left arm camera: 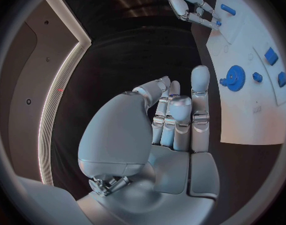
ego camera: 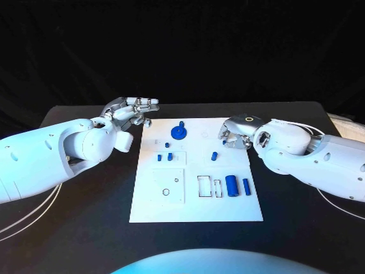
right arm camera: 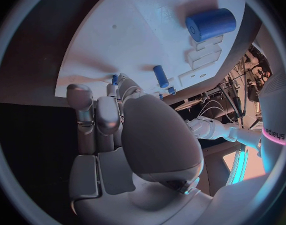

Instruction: Assemble the parts on the task board

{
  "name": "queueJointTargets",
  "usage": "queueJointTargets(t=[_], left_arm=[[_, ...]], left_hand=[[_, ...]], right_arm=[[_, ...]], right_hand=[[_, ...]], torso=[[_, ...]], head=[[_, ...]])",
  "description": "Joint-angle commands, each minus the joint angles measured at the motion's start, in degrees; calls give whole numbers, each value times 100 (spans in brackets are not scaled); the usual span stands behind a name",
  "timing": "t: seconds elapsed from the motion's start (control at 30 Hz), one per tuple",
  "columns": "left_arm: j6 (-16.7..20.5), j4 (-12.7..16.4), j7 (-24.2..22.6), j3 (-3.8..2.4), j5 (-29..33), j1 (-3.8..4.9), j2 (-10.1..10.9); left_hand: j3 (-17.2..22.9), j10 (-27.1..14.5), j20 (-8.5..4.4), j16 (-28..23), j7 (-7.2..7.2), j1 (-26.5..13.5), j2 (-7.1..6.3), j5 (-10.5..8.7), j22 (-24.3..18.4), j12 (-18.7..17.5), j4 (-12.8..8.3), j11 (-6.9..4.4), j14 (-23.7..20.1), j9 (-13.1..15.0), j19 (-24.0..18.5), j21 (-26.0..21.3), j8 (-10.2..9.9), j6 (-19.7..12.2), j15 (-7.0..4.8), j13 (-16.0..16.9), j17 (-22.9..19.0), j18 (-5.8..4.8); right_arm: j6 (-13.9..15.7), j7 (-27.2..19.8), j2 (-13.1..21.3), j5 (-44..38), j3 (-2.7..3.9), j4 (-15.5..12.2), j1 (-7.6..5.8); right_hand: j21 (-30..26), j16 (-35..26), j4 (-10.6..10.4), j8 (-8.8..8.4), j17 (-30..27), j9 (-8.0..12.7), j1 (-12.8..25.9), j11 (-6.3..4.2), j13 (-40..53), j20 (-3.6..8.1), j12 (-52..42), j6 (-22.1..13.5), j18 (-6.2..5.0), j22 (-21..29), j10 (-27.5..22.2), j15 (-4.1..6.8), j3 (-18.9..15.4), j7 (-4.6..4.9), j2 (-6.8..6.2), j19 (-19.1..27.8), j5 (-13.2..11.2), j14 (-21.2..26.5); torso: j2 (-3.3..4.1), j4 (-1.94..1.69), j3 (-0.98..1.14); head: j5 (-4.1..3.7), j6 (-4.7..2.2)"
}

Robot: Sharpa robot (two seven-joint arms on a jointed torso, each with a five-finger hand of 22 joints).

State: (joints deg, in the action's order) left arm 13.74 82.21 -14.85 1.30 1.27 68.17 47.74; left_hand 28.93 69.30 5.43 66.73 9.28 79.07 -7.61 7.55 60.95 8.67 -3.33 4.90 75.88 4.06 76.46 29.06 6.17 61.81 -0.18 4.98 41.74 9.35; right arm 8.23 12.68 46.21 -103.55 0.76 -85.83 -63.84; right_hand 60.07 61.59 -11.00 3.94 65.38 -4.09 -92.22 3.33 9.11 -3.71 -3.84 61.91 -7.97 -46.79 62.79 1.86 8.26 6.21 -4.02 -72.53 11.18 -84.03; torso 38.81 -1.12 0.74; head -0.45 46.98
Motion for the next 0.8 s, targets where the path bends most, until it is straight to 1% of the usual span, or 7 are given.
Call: queueJointTargets(t=[0.03,0.1,0.23,0.4,0.5,0.57,0.8], left_arm=[[-15,47,-205,-3,239,0,10],[-16,63,-206,-3,241,0,19],[-16,92,-197,-3,243,0,36],[-21,112,-183,-3,244,0,49],[-26,122,-167,-3,244,0,56],[-29,127,-158,-3,244,0,58],[-44,135,-121,-3,241,0,60]], left_hand=[[-42,37,-6,-27,-5,-27,29,2,-14,25,-10,-18,-38,6,-55,-39,20,45,-4,6,-17,65],[-47,35,-7,-34,-4,-29,28,3,-25,30,-12,-18,-46,5,-62,-60,20,43,-4,7,-29,68],[-58,25,-8,-46,-1,-34,26,4,-44,37,-16,-16,-60,2,-76,-98,19,32,-4,8,-50,72],[-66,13,-8,-58,2,-39,24,5,-64,41,-20,-13,-73,-1,-89,-137,16,21,-2,8,-71,76],[-69,9,-8,-63,3,-39,24,6,-73,44,-22,-12,-79,-2,-95,-155,16,16,-1,8,-81,78],[-73,2,-8,-69,5,-40,25,7,-85,46,-24,-10,-86,-3,-103,-178,15,10,0,8,-93,80],[-86,-29,-6,-88,15,-45,25,8,-116,54,-34,-1,-111,-8,-125,-239,9,-17,5,7,-131,85]], right_arm=[[-334,-77,-28,-205,-21,27,41],[-361,-76,-43,-206,-21,45,47],[-465,-53,-75,-239,-23,80,57],[-567,19,-88,-334,-24,99,68],[-640,92,-95,-427,-25,118,74],[-676,139,-100,-478,-27,132,77],[-722,200,-120,-578,-30,164,87]], right_hand=[[-31,-24,4,-6,-8,-9,1,-19,-59,41,-11,31,-34,13,56,26,78,-17,-18,-10,-52,-46],[-28,-8,14,0,-1,-15,6,-22,-118,39,-18,72,-28,4,102,16,162,-13,9,-34,-150,-63],[-11,41,68,31,27,-38,-6,-41,-204,20,-55,198,-18,-25,258,-17,352,-16,68,-86,-272,-101],[-3,74,184,40,44,-54,-38,-46,-274,7,-64,294,-16,-39,392,-31,576,-13,88,-123,-388,-128],[-9,69,238,30,35,-56,-13,-45,-316,4,-50,315,-16,-33,428,-35,687,-10,70,-130,-424,-130],[-17,63,284,12,25,-55,63,-47,-365,3,-30,326,-19,-27,448,-39,795,-3,24,-135,-449,-131],[-58,24,327,-25,-14,-41,260,-40,-464,6,14,285,-26,12,395,-27,930,-3,-109,-123,-495,-119]], torso=[[-1,-4,0],[-4,-3,1],[-5,-6,2],[-9,-2,1],[-9,-2,3],[-8,-3,3],[-11,-3,5]], head=[[-11,21],[-13,29],[-15,48],[-37,60],[-40,65],[-43,66],[-65,69]])
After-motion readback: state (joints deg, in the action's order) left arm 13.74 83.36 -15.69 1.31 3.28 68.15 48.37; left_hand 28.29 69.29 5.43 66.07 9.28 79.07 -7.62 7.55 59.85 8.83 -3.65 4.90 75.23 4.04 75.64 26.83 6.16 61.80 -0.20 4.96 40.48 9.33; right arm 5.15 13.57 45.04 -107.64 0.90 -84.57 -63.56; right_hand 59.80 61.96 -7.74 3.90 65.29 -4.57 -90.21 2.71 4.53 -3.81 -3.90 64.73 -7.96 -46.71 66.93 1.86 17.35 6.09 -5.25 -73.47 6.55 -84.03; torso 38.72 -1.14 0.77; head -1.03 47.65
